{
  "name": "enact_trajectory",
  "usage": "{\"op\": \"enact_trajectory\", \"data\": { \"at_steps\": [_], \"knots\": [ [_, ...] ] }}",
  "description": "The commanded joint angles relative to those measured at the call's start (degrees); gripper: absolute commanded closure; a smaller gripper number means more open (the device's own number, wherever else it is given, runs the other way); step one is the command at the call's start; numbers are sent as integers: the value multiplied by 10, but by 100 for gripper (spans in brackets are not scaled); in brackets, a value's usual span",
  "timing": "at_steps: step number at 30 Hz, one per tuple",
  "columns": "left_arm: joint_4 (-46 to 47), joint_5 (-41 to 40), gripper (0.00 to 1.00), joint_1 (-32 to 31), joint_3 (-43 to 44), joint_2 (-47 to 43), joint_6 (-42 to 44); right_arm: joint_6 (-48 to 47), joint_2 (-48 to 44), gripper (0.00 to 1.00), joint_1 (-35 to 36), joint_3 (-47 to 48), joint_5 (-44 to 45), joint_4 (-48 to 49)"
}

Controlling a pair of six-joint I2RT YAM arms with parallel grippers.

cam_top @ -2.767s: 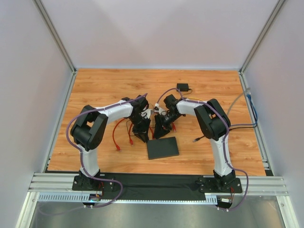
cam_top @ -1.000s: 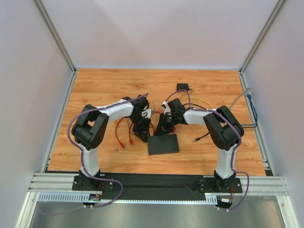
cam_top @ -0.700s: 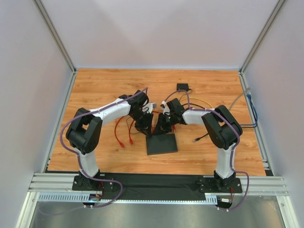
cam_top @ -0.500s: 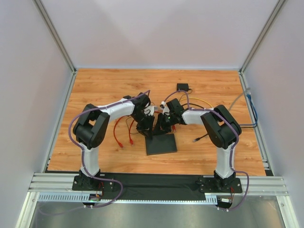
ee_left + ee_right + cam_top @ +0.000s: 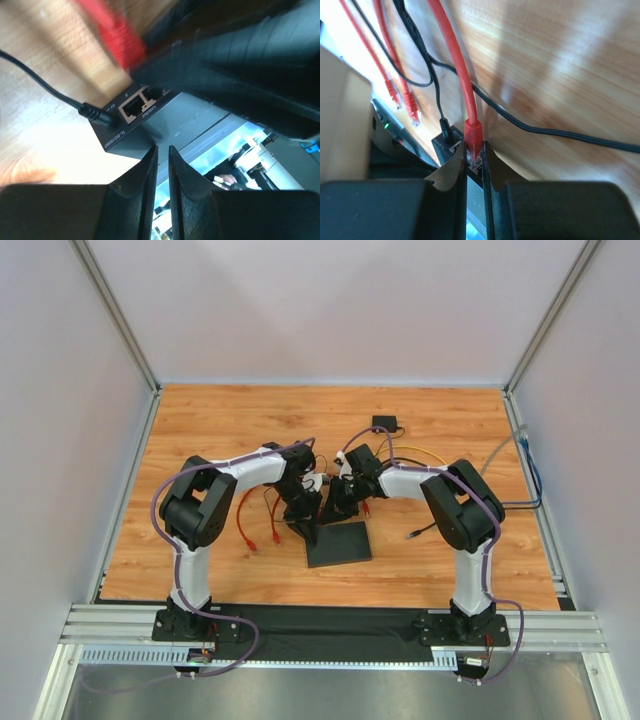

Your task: Pull the plug from the switch port

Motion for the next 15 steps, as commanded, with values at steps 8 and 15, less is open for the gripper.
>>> {"op": "enact_trajectory", "data": {
  "at_steps": [8, 15],
  "knots": [
    [-8, -55, 76, -3, -13, 27, 13, -33, 6, 100, 5, 13, 107, -38],
    [21, -38, 76, -3, -15, -22, 17, -56, -19, 100, 3, 34, 90, -66]
  ]
}}
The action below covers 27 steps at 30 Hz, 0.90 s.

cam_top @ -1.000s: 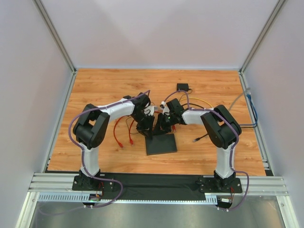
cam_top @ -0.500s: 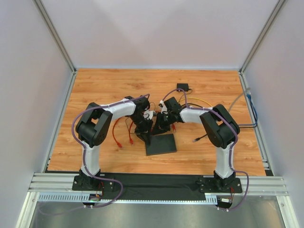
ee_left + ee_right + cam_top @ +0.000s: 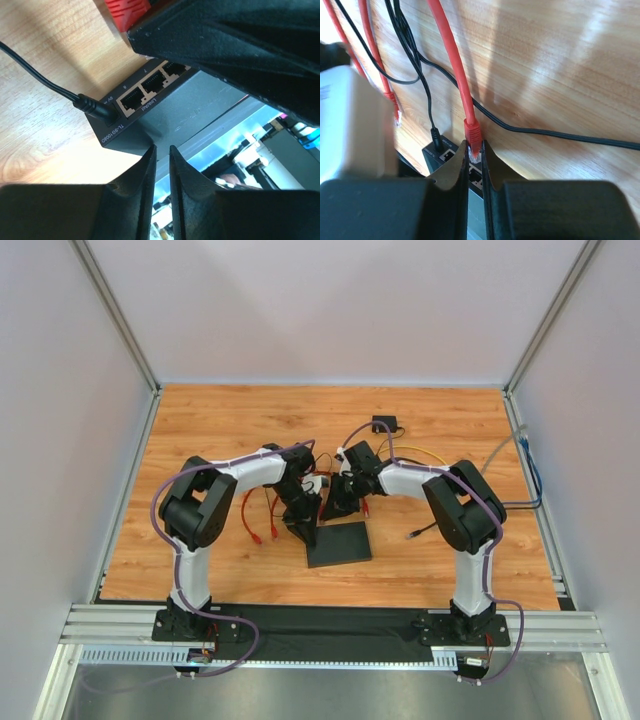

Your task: Pull the plug from the switch port

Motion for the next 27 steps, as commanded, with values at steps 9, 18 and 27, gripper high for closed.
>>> {"op": "enact_trajectory", "data": {
  "at_steps": [9, 18, 27],
  "knots": [
    [106, -38, 69, 8, -10, -156, 33, -108, -68, 100, -20, 108, 134, -228],
    [132, -64, 67, 79, -10, -252, 24, -145, -109, 100, -21, 154, 119, -264],
    [64, -175, 67, 110, 27, -256, 7, -41, -154, 100, -106, 151, 77, -226]
  ]
}}
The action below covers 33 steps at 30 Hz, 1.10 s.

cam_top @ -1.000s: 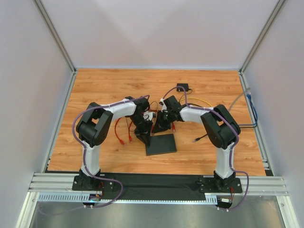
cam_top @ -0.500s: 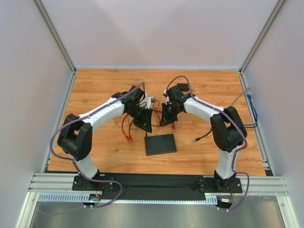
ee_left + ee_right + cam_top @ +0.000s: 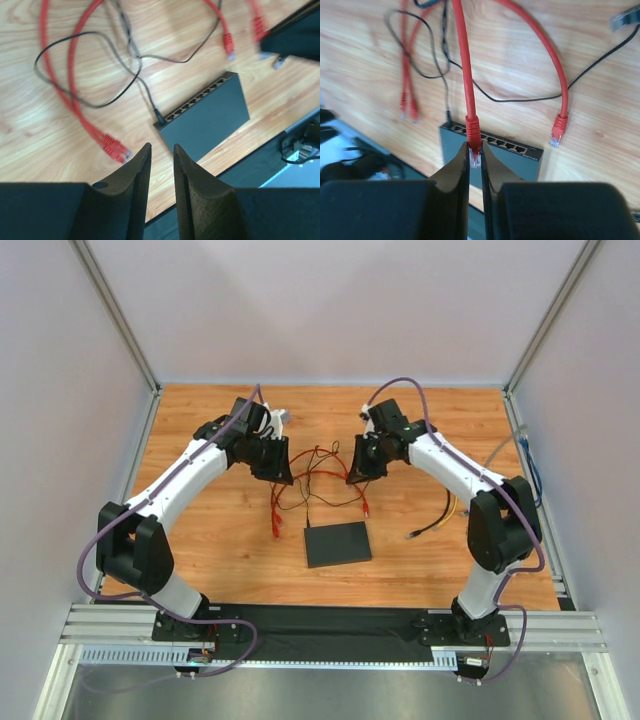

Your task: Pull the plug from the switch port

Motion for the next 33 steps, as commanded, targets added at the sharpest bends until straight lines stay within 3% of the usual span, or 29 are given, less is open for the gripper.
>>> {"op": "enact_trajectory", "data": {
  "at_steps": [1, 5, 16, 18, 21, 22, 25, 33],
  "knots": [
    [-28, -49, 67, 5, 16, -8, -9, 92, -33, 100, -66, -6, -131, 58],
    [-23, -48, 67, 4, 5, -9, -14, 274, -20, 100, -101, -63, -273, 208],
    [-13, -53, 67, 5, -7, -16, -28, 434, -1, 100, -103, -70, -375, 283],
    [-13, -62, 67, 5, -12, -20, -30, 414, 3, 100, -101, -53, -386, 255],
    [-12, -78, 67, 5, -16, -26, -35, 327, 27, 100, -95, 9, -398, 126],
    [-14, -84, 67, 6, -17, -28, -36, 244, 34, 100, -94, 27, -372, 27],
    [-26, -114, 68, 9, -10, -30, -42, 163, 50, 100, -83, 83, -332, -79],
    [-64, -234, 69, 34, 5, -35, -70, 149, 39, 100, -49, 98, -395, -51]
  ]
}}
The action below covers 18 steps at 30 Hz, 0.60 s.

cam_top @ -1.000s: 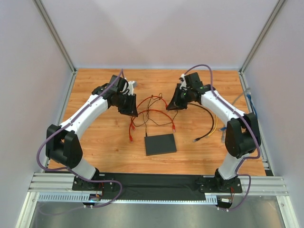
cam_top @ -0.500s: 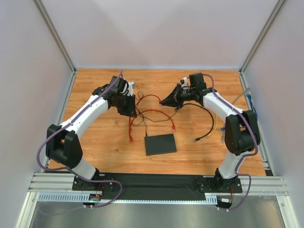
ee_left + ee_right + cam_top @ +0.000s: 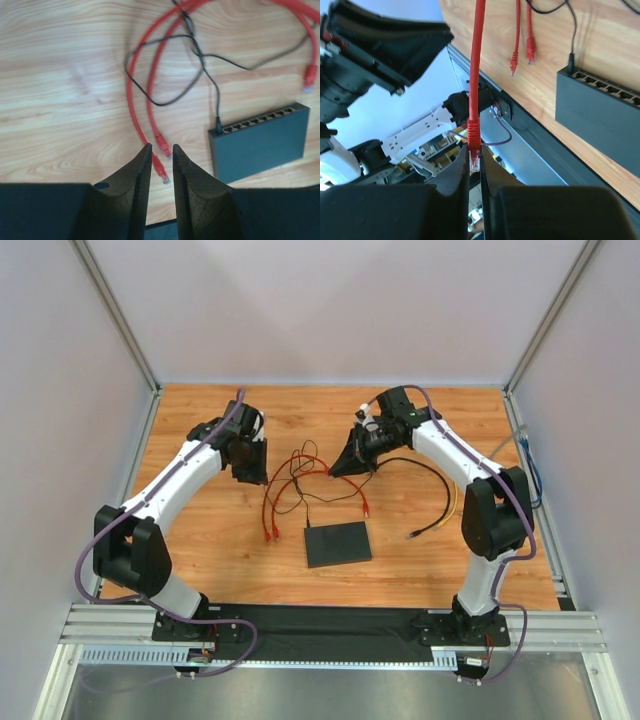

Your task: Pull the plug from the switch port

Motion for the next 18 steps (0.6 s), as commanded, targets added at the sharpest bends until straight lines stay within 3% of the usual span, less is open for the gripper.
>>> {"op": "enact_trajectory", "data": {
  "at_steps": [1, 9, 16, 18],
  "knots": [
    [-28, -67, 69, 17, 18, -26, -27, -20, -5, 100, 10, 28, -41, -22],
    [-30, -88, 70, 26, 11, -40, -37, -20, -5, 100, 36, 76, -1, 62],
    [-43, -130, 70, 27, -3, -51, -52, 183, -11, 100, 43, 39, 67, 404],
    [-50, -139, 70, 27, -8, -52, -57, 193, -7, 100, 42, 71, 100, 410]
  ]
}}
